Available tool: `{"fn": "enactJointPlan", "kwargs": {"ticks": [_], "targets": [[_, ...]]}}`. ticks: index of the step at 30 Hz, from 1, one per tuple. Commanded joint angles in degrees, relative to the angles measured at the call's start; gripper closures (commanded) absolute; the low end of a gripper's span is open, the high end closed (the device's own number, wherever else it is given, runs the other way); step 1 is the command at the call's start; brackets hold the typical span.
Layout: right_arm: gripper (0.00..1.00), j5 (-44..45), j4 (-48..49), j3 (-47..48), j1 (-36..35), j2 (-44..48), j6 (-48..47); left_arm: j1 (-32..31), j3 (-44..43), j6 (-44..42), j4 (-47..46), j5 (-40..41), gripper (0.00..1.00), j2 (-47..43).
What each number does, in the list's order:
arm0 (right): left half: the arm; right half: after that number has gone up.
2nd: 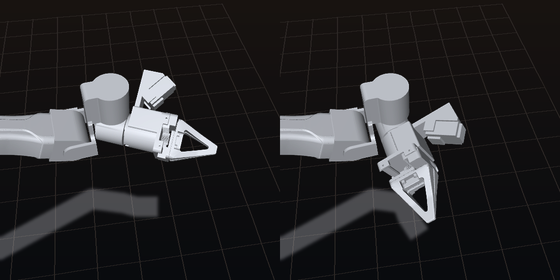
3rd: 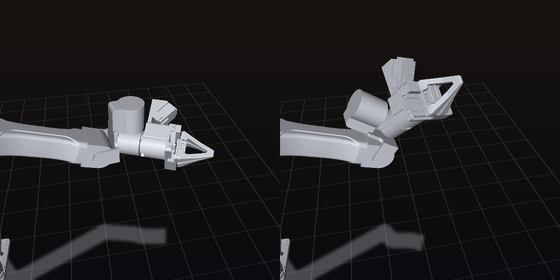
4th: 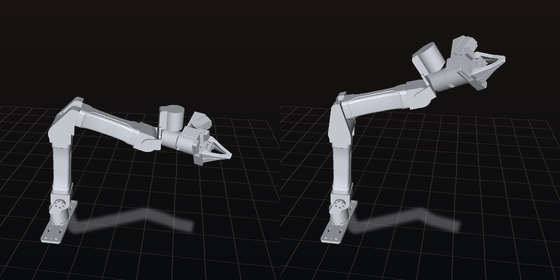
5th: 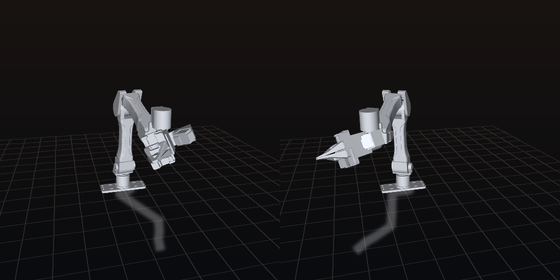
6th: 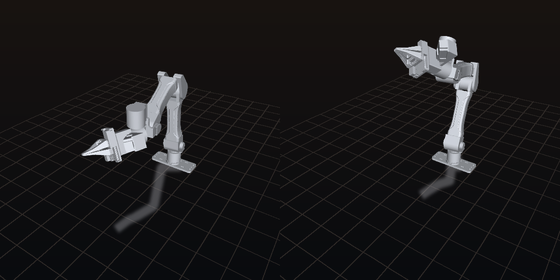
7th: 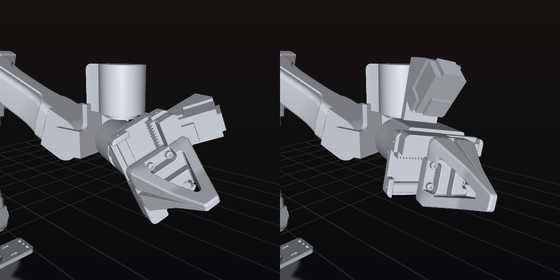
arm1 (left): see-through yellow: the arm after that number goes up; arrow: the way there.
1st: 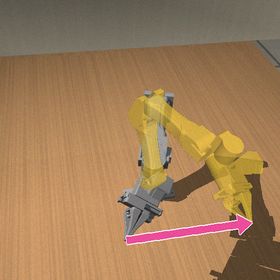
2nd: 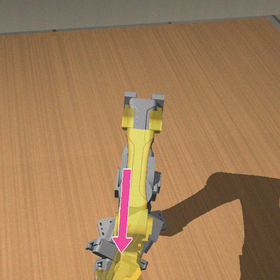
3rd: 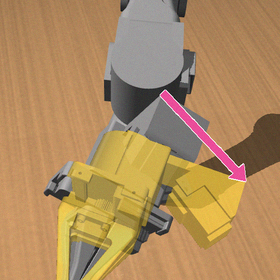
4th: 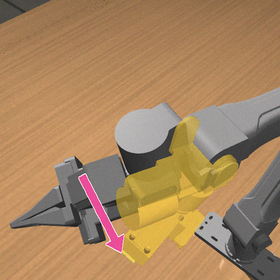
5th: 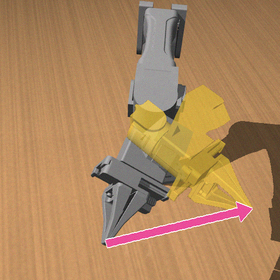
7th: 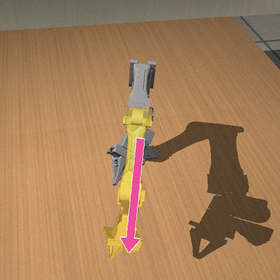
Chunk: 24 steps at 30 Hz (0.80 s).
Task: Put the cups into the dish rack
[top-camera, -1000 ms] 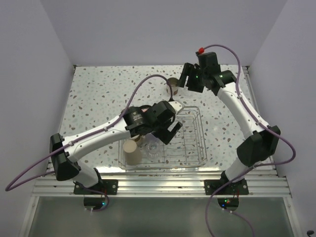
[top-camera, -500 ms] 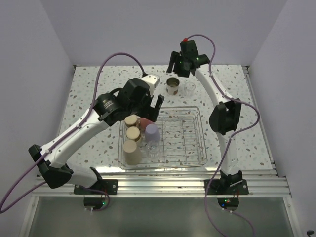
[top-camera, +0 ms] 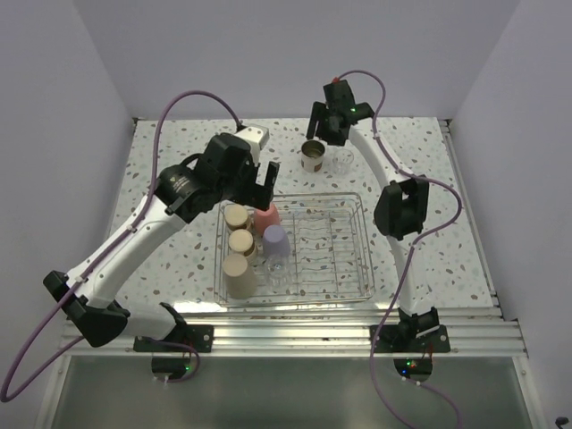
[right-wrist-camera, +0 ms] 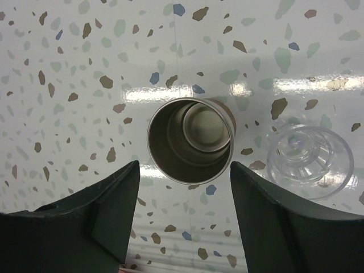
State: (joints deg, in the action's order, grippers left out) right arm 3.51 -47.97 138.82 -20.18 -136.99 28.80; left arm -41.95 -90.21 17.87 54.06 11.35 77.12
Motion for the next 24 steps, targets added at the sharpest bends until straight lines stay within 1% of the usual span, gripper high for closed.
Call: {"fn": "enactJointPlan", "kwargs": {"ticks": [1,11,16,19,20,21,24], "targets": [[0.32,1.59,0.59,-0.4,0.23,-1.7,-1.02,1.43,0.39,-1.17,-1.15,-1.42,0.01,-1.36],[0.33,2.82,1.29,0.31,0.41,-5.57,-1.46,2.4,1.62,-0.03,-0.71,-0.46,0.0,-2.24],[0.35,2.65,1.73,0.04,0.5,-6.71,-1.81,2.58,2.85,0.94,-1.15,-0.11,0.0,-2.59],[0.48,2.21,2.09,0.04,0.58,-7.33,-1.64,2.75,2.85,1.2,-1.5,-0.02,0.01,-2.5],[0.55,1.86,2.26,0.04,0.59,-7.42,-1.55,2.76,2.68,1.2,-1.59,0.07,0.0,-2.24],[0.68,1.77,2.44,0.04,0.59,-7.5,-1.46,2.76,2.68,1.2,-1.68,0.07,0.01,-2.15],[0.86,1.42,2.7,0.22,0.5,-7.42,-1.29,2.84,2.24,1.2,-1.77,0.16,0.01,-1.8]]}}
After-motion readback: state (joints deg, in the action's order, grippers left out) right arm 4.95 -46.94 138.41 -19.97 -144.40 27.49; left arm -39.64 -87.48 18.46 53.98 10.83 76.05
